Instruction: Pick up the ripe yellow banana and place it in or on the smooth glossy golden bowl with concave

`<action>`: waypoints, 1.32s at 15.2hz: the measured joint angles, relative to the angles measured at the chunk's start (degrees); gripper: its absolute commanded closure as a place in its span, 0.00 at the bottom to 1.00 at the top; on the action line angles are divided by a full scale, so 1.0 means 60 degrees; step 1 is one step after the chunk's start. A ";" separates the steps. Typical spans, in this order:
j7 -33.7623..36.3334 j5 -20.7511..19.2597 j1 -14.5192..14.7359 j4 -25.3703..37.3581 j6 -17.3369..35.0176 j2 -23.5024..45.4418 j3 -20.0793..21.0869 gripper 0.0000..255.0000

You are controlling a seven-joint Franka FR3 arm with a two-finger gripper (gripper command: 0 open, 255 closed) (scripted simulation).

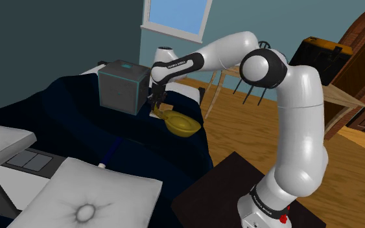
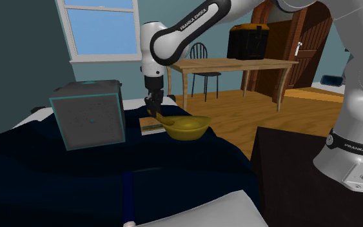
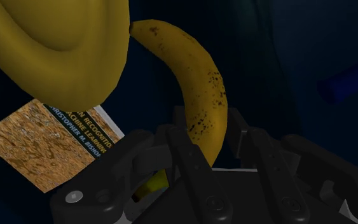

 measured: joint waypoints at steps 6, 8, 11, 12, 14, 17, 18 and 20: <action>-0.1083 0.0210 -0.0928 -0.1822 0.0666 -0.1170 -0.0149 1.00; -0.1482 0.0286 -0.1230 -0.2140 0.0721 -0.1441 -0.0217 1.00; -0.2053 0.0386 -0.1650 -0.2680 0.0927 -0.1783 -0.0329 1.00; -0.2144 0.0401 -0.1718 -0.2818 0.1015 -0.1831 -0.0350 1.00; -0.2227 0.0403 -0.1774 -0.2931 0.1211 -0.1746 -0.0373 1.00; -0.2231 0.0387 -0.1777 -0.3041 0.1498 -0.1567 -0.0385 1.00; -0.2224 0.0378 -0.1774 -0.3064 0.1600 -0.1488 -0.0390 1.00; -0.2217 0.0359 -0.1768 -0.3071 0.1813 -0.1295 -0.0400 1.00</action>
